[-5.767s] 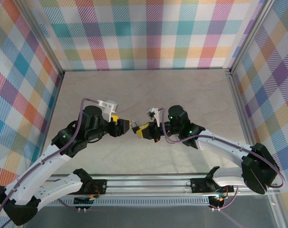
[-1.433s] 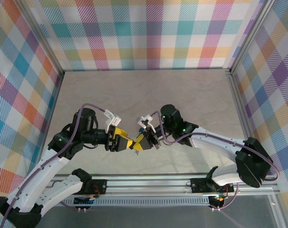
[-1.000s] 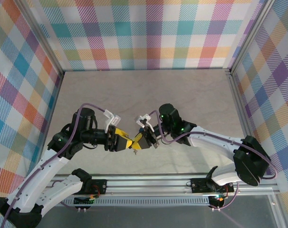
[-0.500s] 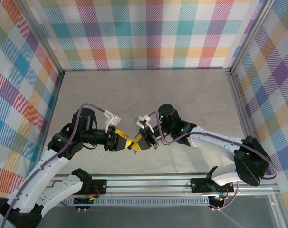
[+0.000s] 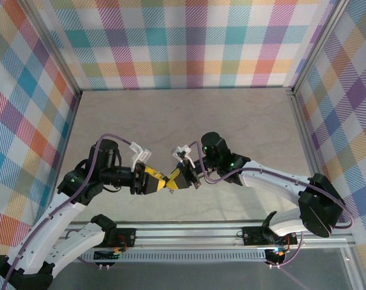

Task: Lock with the key

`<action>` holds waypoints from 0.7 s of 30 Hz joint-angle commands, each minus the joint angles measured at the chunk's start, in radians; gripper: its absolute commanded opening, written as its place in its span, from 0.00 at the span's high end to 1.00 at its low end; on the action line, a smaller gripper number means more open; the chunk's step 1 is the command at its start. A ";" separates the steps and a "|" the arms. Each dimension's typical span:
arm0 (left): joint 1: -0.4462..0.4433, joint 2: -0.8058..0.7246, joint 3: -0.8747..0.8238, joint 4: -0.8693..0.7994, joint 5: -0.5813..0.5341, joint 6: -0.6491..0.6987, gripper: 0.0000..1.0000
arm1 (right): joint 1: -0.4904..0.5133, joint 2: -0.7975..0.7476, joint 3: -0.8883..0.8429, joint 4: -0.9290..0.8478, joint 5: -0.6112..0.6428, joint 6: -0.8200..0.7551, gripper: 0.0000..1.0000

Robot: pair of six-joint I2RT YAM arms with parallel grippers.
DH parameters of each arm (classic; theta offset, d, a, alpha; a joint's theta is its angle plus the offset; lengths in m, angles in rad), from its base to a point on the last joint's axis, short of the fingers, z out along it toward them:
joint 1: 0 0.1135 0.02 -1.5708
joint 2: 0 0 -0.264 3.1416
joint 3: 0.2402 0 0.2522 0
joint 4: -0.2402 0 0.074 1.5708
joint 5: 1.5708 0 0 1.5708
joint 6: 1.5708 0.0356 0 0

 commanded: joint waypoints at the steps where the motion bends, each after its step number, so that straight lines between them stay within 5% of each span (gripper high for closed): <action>1: -0.003 -0.013 0.021 -0.008 0.017 0.027 0.48 | -0.002 -0.009 0.029 0.000 -0.009 -0.025 1.00; 21: -0.013 -0.028 0.048 -0.064 -0.190 0.083 0.56 | 0.000 -0.019 0.012 0.040 -0.099 0.000 1.00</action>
